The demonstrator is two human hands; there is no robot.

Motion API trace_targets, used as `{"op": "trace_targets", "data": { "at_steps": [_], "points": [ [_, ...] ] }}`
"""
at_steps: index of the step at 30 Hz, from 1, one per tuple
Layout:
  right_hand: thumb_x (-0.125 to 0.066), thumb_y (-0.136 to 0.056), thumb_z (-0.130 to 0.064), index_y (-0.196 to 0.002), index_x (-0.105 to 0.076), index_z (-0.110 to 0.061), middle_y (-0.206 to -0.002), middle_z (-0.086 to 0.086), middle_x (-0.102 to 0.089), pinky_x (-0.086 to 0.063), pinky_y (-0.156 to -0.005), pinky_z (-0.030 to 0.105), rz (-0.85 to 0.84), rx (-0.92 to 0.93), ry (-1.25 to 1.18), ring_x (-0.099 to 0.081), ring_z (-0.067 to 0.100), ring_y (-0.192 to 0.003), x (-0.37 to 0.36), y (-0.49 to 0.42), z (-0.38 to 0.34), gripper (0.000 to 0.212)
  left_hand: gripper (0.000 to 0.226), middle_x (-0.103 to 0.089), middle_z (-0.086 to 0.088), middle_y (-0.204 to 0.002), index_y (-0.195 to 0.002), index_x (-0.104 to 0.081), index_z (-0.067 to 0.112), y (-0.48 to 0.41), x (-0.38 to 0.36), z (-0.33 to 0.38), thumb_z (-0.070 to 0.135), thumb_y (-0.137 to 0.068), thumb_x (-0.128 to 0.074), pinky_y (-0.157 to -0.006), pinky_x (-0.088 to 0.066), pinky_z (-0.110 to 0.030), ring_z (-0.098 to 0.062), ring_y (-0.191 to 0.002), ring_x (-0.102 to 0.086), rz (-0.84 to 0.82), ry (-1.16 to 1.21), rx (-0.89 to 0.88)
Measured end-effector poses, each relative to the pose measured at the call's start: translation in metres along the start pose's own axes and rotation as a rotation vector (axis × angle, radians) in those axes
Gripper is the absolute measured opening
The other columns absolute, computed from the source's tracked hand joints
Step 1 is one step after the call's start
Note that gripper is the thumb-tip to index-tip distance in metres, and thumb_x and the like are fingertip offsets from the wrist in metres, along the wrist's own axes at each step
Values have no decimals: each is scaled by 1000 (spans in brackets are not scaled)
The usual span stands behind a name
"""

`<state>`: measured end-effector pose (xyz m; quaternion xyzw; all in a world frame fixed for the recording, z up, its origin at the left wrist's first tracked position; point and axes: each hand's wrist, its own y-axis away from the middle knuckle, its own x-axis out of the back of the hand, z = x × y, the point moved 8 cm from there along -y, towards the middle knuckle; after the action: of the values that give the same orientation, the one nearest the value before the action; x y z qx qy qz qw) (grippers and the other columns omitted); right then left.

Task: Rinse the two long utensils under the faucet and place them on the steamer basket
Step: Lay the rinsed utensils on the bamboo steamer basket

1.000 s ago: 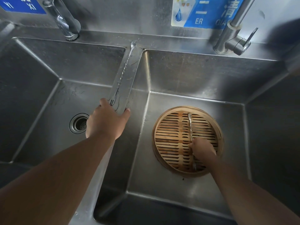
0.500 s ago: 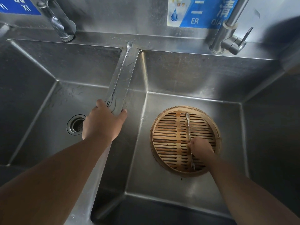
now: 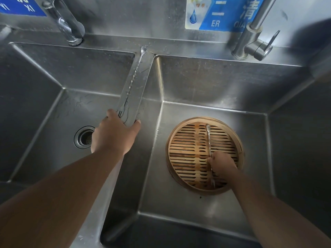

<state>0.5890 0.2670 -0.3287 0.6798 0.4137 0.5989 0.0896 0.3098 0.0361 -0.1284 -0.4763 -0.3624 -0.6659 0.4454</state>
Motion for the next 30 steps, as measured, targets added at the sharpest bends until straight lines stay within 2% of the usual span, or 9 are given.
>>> {"op": "trace_targets", "data": {
  "at_steps": [5, 9, 12, 14, 17, 19, 24, 27, 30],
  "points": [
    [-51, -95, -27, -73, -63, -15, -70, 4, -65, -42, -51, 25, 3, -5, -30, -62, 16, -64, 0, 3, -1, 27, 61, -65, -10, -98, -100, -43, 16, 0, 0, 0, 70, -76, -55, -71, -51, -43, -39, -86, -62, -6, 9, -4],
    [-55, -96, -32, -71, -65, -10, -65, 6, -66, -56, -58, 29, 5, -47, -116, -66, 19, -60, 13, 7, 3, 35, 60, -65, -10, -97, -100, -43, 16, 0, 0, 1, 69, -77, -55, -69, -50, -42, -39, -86, -62, -11, 10, -10],
    [-55, -95, -31, -69, -63, -9, -57, 5, -65, -51, -51, 23, 25, -87, -117, -64, 14, -49, 29, 13, 3, 35, 60, -66, -12, -101, -102, -41, 15, 0, -1, 1, 68, -77, -54, -75, -51, -45, -41, -92, -62, -24, 17, -2],
    [-53, -96, -27, -76, -65, -9, -58, 4, -67, -50, -50, 21, 14, -80, -112, -64, 11, -47, 40, 18, -8, 30, 59, -66, -13, -104, -102, -41, 15, 1, 0, 2, 68, -78, -54, -74, -50, -44, -42, -94, -63, -31, 29, -4],
    [-51, -97, -24, -83, -65, -7, -69, 7, -69, -58, -58, 27, 8, -28, -134, -70, 17, -61, 60, 25, -44, 26, 58, -66, -12, -106, -104, -41, 15, 1, 0, 3, 66, -79, -54, -70, -46, -41, -41, -94, -64, -43, 49, -13],
    [-53, -96, -25, -81, -64, -9, -69, 5, -68, -60, -60, 32, 30, 16, -192, -68, 19, -61, 77, 32, -75, 25, 58, -66, -13, -109, -106, -41, 15, 2, -1, 4, 65, -79, -53, -69, -43, -40, -41, -94, -65, -50, 57, -20],
    [-52, -93, -39, -80, -64, -15, -63, 3, -71, -60, -58, 31, 122, 109, -265, -70, 17, -58, 118, 60, -166, 30, 60, -62, -14, -116, -111, -39, 13, 3, -1, 4, 62, -80, -54, -69, -37, -40, -43, -98, -64, -81, 99, -29],
    [-50, -89, -47, -76, -62, -13, -60, 5, -71, -61, -70, 44, 188, 172, -345, -70, 24, -59, 141, 73, -222, 38, 60, -61, -11, -116, -112, -39, 13, 2, -1, 6, 63, -81, -54, -69, -41, -40, -41, -97, -65, -94, 128, -40],
    [-51, -85, -53, -70, -57, -15, -66, 8, -72, -60, -73, 46, 238, 214, -337, -70, 31, -66, 155, 78, -272, 41, 63, -61, -10, -115, -116, -40, 12, 3, 0, 5, 62, -80, -54, -70, -48, -40, -38, -96, -67, -94, 147, -54]
  ]
}}
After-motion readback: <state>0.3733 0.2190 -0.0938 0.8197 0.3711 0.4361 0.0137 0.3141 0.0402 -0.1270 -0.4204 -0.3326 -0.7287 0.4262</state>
